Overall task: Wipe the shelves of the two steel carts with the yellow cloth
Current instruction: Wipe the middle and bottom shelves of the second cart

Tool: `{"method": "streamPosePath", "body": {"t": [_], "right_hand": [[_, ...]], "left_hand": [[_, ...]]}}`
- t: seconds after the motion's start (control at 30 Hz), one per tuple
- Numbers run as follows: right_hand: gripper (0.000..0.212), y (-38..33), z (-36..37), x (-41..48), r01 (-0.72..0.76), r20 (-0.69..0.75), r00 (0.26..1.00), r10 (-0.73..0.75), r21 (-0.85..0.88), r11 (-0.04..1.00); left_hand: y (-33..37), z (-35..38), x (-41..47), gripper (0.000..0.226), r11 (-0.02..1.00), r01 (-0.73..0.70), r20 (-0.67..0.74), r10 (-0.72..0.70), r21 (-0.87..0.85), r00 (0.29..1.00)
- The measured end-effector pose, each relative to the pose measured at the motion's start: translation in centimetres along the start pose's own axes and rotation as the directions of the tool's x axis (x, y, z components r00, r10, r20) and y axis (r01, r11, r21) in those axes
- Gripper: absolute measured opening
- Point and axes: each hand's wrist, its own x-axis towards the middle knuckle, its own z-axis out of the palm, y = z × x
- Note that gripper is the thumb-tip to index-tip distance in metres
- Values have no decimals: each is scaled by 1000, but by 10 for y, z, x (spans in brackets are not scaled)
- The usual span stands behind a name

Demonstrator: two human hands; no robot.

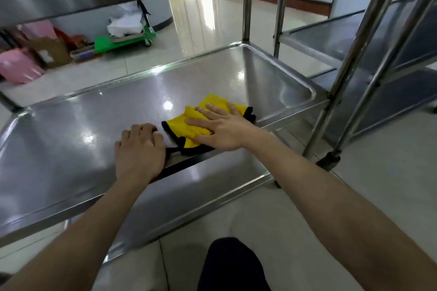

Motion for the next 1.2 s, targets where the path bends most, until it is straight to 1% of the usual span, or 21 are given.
{"method": "streamPosePath", "body": {"t": [0.07,0.13,0.2,0.27,0.37,0.47,0.5,0.57,0.63,0.7,0.8,0.87,0.93,1.0,1.07,1.13,1.17,1.2], "right_hand": [[72,39,-8,-10,-90,-11,996,90,12,996],[73,87,-17,-15,-215,-25,976,215,13,977],[79,130,-27,-13,-340,-25,940,340,-1,940],[88,159,-37,-1,-422,-11,907,422,-2,907],[94,177,-46,35,-510,-6,860,510,17,860],[91,170,-49,83,-552,-19,834,552,-23,833],[90,161,-49,101,-550,-16,835,550,-28,835],[85,130,-47,133,-515,-2,857,515,-22,857],[80,90,-38,154,-440,17,898,440,-28,898],[75,52,-28,157,-336,35,941,337,-39,941],[71,9,-14,128,-195,48,979,196,-29,980],[70,-9,-7,95,-111,50,992,112,-20,994],[72,-20,0,55,-44,53,998,44,-14,999],[79,-31,6,19,-7,40,999,8,-15,1000],[82,-47,11,-1,-5,5,1000,5,-36,999],[81,-60,16,-8,-23,-25,999,22,-54,998],[80,-64,16,-7,-32,-33,999,30,-53,998],[81,-64,15,-6,-36,-31,999,35,-46,998]], "left_hand": [[0,1,-1,47,1000,-14,5,14,-8,1000],[0,2,-1,47,999,-32,4,32,-10,999],[0,4,-2,41,999,-35,-1,35,-17,999],[0,6,-2,39,999,-31,6,31,-13,999],[0,8,-3,38,999,-28,8,28,-16,1000],[3,7,-3,51,1000,-30,18,30,3,999],[4,7,-3,55,999,-37,14,37,4,999],[3,9,-1,53,999,-48,-12,48,-9,999],[1,11,1,48,999,-44,-27,44,-29,999],[0,12,1,48,998,-31,-35,29,-51,999],[2,11,0,53,988,12,-63,-23,-157,998],[3,9,-1,47,972,62,-104,-88,-226,991],[5,7,-3,36,966,103,-166,-144,-237,976],[8,5,-5,29,959,109,-224,-170,-261,960],[9,2,-5,22,934,59,-269,-161,-353,949],[5,-3,-4,17,863,3,-232,-139,-504,963],[0,-7,-5,16,838,-9,-209,-126,-546,970],[-9,-11,-6,15,844,-15,-200,-110,-537,974]]}}
